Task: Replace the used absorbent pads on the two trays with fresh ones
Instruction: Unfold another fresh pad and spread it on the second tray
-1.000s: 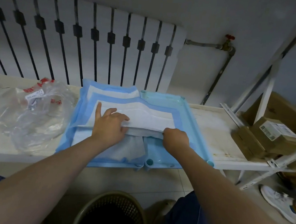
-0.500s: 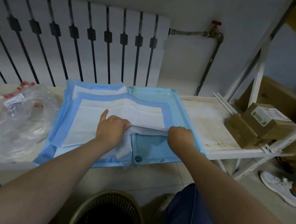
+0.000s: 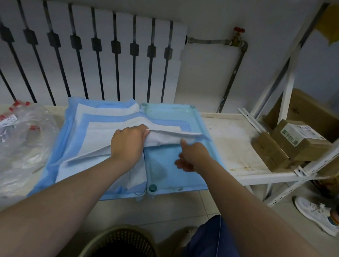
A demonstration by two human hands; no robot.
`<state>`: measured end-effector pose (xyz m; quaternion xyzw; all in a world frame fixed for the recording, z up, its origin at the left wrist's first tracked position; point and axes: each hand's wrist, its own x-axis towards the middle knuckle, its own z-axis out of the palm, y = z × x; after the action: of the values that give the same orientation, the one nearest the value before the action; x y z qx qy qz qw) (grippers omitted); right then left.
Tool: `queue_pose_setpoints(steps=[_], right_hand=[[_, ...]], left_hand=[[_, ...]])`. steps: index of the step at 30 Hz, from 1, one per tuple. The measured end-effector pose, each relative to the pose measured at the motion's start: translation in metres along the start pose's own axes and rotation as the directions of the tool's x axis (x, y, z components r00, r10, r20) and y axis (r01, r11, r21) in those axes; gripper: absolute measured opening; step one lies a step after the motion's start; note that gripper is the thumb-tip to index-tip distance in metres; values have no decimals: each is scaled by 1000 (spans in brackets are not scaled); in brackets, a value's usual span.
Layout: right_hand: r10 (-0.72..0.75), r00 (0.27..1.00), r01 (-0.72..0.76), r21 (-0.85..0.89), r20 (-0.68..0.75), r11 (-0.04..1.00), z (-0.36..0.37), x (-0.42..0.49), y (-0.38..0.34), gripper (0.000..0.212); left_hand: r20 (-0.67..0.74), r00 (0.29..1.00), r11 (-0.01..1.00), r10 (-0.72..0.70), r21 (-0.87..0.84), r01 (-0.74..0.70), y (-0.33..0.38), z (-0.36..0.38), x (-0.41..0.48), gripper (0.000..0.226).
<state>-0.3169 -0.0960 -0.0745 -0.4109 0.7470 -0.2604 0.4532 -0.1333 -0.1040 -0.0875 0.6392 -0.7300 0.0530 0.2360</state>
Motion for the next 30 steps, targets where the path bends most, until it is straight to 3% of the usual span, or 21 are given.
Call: queue_pose_setpoints(steps=[4,7,9,15,18,23,25,27,29,30], right_hand=[[-168,976,111,348,138,931,8,-11,-21,61],[-95,991,41,465,94,885,9,-9,-26,46],[-18,999,-3,499,38,867,7,-9,-24,26],[55,993,6,516,-102,857,-20,5,3,27],[83,992,-26,474,-100,880,-32,11,16,19],[95,993,-110,286,68,952,-24,5,16,19],[35,998,-24,232,-45,972,-24,8,11,12],[-96,966,110,47,-240,993,-32,14,9,18],[-181,908,139,-136,-377,981,-43,23,12,29],[-174,903,124,-151,-392,981,-48,28,14,32]], left_hand=[[-42,989,990,142,-11,-143,18,-11,5,38],[39,976,975,214,-70,-211,33,-7,-3,35],[124,963,970,240,-69,-232,46,-1,-11,24],[347,910,972,229,-26,-235,60,14,-22,32],[408,894,983,184,-52,-179,55,21,-22,35],[460,871,985,170,-55,-163,61,25,-20,34],[480,855,980,195,-134,-148,70,25,-18,40],[548,805,950,227,-307,-59,80,24,-16,49],[624,749,912,221,-404,68,84,23,-13,59],[617,760,920,202,-385,68,82,24,-11,61]])
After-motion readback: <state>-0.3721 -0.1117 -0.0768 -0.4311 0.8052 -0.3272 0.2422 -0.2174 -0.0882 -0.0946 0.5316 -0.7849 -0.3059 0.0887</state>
